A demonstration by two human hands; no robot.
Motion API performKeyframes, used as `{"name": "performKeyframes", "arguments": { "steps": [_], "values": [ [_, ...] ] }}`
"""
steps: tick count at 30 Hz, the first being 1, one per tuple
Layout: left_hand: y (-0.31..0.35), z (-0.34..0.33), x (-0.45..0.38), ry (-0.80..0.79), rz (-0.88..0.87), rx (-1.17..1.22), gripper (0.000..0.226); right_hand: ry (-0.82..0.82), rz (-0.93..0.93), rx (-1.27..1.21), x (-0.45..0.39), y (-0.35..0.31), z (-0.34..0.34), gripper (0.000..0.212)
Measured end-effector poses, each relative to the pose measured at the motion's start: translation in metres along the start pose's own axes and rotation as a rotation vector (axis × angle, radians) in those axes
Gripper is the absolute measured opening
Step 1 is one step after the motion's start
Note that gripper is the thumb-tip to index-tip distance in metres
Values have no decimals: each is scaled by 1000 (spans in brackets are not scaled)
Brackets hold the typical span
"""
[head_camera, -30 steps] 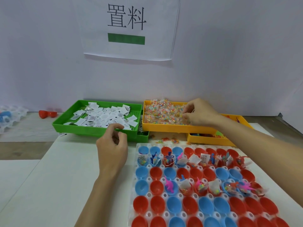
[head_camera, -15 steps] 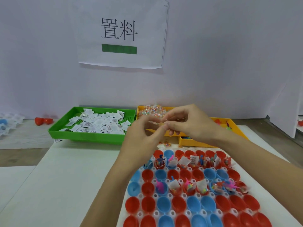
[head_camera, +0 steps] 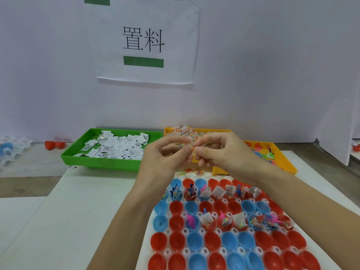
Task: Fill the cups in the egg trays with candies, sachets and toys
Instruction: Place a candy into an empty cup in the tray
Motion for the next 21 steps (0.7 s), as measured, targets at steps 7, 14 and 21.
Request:
{"name": "performKeyframes", "arguments": {
  "steps": [7, 14, 21],
  "values": [
    [5, 1, 0, 65, -162, -74, 27, 39, -51, -272, -2, 0, -8, 17],
    [3, 7, -1, -19, -122, -209, 16, 90, -48, -227, 0, 10, -9, 11],
    [-1, 12, -2, -65, -73, -215, 13, 82, 1, -107, 4, 13, -10, 14]
  ]
}}
Point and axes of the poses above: each hand's wrist, its own x-axis away from the middle knuckle, its own z-axis out of the back of the hand, y = z × x, the point moved 2 cm from there along -x, towards the middle knuckle, and after that the axes turned 4 degrees about z, right-handed, at the moved point
